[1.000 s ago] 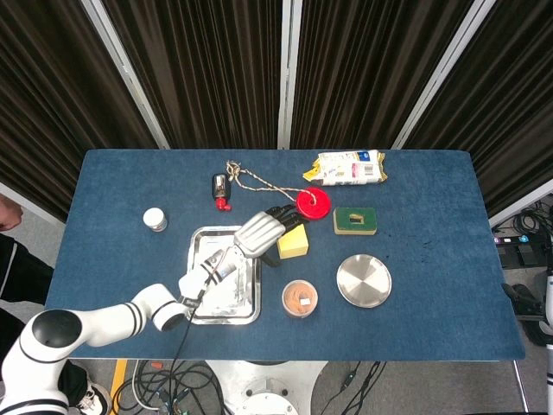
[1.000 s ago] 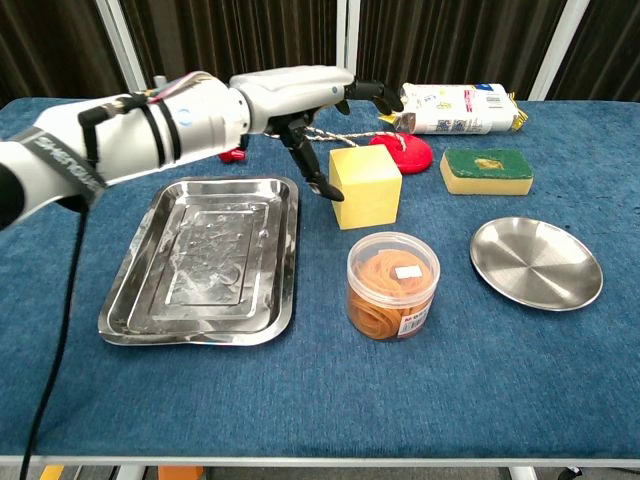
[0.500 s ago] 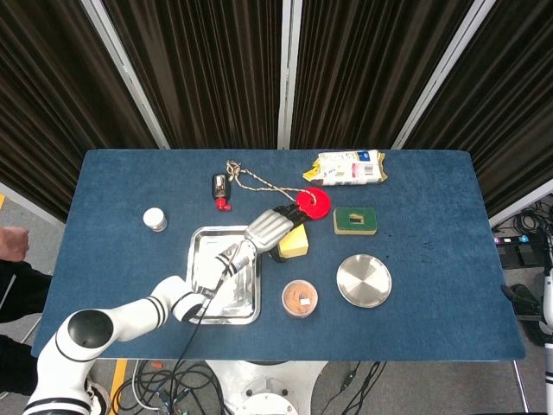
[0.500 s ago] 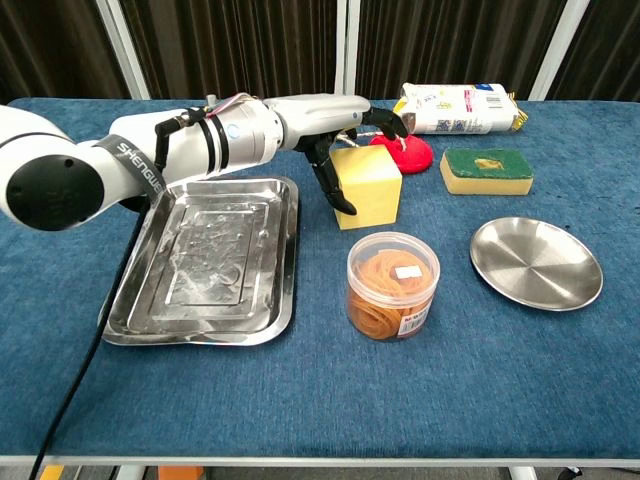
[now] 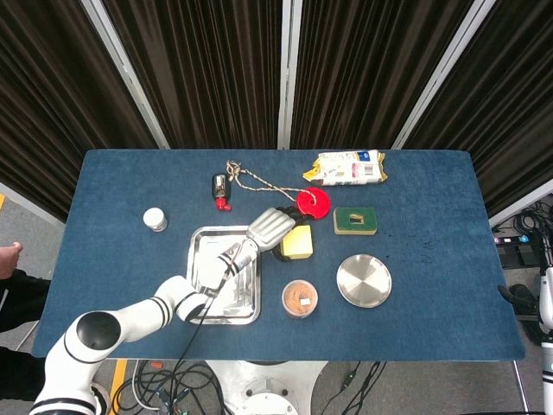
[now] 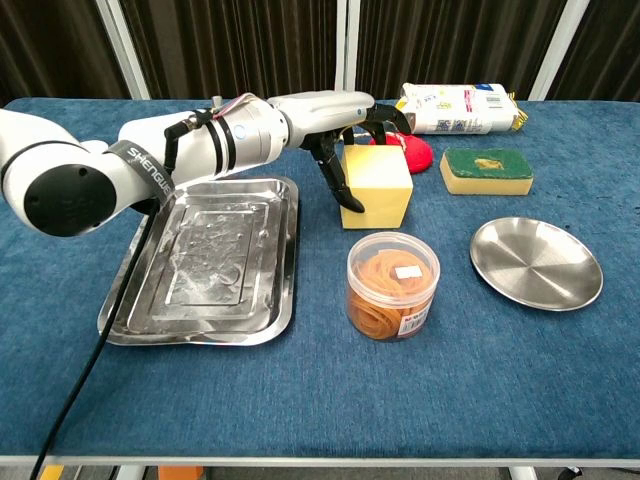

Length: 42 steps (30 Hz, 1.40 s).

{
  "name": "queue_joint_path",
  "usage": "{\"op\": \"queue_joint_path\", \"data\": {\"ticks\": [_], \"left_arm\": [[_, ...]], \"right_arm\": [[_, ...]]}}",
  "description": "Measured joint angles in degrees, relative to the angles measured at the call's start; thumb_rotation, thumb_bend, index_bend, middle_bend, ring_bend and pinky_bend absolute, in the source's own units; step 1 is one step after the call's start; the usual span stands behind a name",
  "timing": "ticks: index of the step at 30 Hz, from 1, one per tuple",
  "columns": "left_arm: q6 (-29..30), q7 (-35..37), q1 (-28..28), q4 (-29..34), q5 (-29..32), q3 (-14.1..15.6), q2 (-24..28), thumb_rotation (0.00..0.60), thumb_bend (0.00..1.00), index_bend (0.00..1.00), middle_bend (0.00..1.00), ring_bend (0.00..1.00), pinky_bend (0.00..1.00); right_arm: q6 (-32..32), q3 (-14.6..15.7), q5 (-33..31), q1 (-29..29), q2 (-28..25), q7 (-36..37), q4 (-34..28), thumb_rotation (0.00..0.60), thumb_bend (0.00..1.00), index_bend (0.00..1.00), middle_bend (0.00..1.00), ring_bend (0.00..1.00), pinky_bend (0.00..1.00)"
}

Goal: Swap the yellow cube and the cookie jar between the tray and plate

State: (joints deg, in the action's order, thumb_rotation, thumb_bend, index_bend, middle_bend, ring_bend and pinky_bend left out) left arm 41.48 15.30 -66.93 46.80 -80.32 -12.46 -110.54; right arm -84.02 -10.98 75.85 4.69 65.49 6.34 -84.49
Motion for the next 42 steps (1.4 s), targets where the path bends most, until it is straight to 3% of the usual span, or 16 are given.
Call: {"op": "queue_joint_path", "data": {"ticks": [9,19,23,27,34,42], "left_arm": [[4.6,-0.1,2.0,6.9,-1.3,0.3,4.5,0.600,0.07,0.18,0.43,0.18,0.30],[10.2,-5.7,12.1,30.1,0.6,3.8,20.0,0.600,0.07,0.18,0.43,0.18,0.30],[13.8,-7.8,17.4,35.5,1.5,6.3,24.5,0.600,0.07,0.18,0.43,0.18,0.30],[15.5,-8.0,21.0,36.4,2.1,8.7,25.4,0.600,0.07,0.18,0.43,0.18,0.29],[15.6,-5.1,22.5,33.4,1.5,9.3,23.8,0.600,0.06,0.18,0.40,0.18,0.29],[13.3,-3.4,23.2,27.8,1.2,9.7,20.9,0.600,0.05,0.17,0.26,0.13,0.26]], "right_arm": [[-0.1,-0.3,0.1,0.1,-0.4,0.2,-0.4,0.600,0.00,0.00,0.00,0.00,0.00],[-0.2,-0.2,0.6,0.5,-0.3,-1.8,-2.0,0.600,0.00,0.00,0.00,0.00,0.00],[-0.8,0.1,1.7,0.7,-0.2,-3.9,-3.6,0.600,0.00,0.00,0.00,0.00,0.00],[-1.1,0.3,2.4,0.9,-0.3,-5.4,-5.2,0.600,0.00,0.00,0.00,0.00,0.00],[-1.2,0.5,2.2,1.0,-0.5,-6.7,-6.4,0.600,0.00,0.00,0.00,0.00,0.00],[-1.3,0.4,1.8,1.0,-0.4,-6.5,-6.1,0.600,0.00,0.00,0.00,0.00,0.00]]}}
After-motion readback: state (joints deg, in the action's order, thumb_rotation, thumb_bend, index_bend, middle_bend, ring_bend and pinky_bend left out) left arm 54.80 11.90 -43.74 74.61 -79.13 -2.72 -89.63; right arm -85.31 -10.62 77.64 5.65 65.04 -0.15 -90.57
